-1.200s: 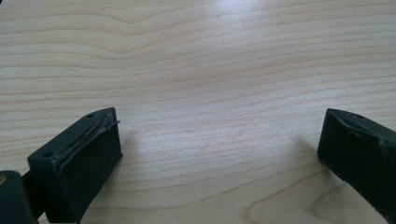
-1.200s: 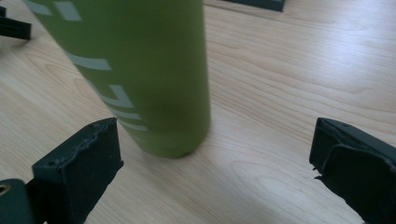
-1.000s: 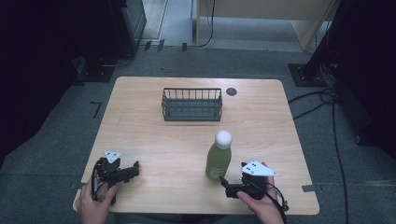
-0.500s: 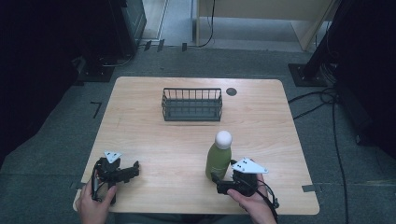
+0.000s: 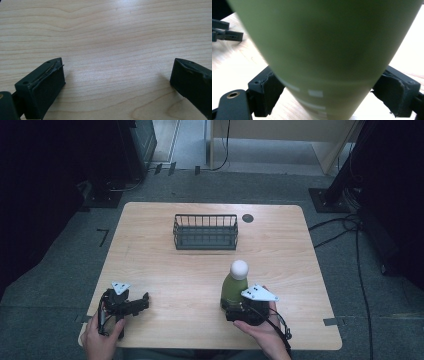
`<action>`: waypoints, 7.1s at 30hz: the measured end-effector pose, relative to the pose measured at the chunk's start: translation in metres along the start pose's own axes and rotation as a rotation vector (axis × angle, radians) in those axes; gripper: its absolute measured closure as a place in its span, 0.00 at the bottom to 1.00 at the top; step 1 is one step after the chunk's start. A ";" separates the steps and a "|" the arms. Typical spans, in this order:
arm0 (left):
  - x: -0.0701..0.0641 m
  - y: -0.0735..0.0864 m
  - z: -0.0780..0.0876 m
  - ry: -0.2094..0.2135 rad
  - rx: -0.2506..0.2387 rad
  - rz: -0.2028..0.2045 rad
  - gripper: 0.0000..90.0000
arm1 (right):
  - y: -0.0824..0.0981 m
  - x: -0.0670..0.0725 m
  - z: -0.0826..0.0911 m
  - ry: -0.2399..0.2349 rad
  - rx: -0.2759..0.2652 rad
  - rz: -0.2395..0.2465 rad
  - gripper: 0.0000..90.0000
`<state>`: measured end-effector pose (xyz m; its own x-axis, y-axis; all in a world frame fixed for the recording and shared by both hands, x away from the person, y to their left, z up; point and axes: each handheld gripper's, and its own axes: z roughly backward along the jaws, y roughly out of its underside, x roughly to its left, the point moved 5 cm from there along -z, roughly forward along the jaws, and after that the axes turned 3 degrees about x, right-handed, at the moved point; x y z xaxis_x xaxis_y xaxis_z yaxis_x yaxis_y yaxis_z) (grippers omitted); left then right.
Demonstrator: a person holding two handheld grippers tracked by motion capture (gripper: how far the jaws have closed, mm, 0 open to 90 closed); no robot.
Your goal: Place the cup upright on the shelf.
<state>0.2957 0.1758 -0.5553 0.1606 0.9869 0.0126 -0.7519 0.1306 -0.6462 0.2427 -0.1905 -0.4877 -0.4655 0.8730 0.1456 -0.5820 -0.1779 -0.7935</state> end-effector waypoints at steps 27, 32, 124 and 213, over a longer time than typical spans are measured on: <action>0.000 0.000 0.000 0.000 -0.001 0.000 0.00 | -0.005 0.004 -0.003 0.055 -0.049 0.067 0.23; 0.000 0.000 0.000 0.000 -0.002 0.002 0.00 | -0.005 0.003 -0.003 0.051 -0.049 0.064 0.23; 0.000 0.000 0.000 0.000 -0.002 0.002 0.00 | -0.234 -0.071 -0.097 0.185 -0.125 -0.006 0.23; 0.000 0.000 0.000 0.000 -0.002 0.002 0.00 | -0.185 -0.085 -0.111 0.165 -0.039 0.003 0.06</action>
<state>0.2959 0.1756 -0.5553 0.1593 0.9872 0.0117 -0.7507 0.1288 -0.6480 0.4640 -0.1817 -0.4189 -0.3495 0.9358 0.0470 -0.5532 -0.1656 -0.8164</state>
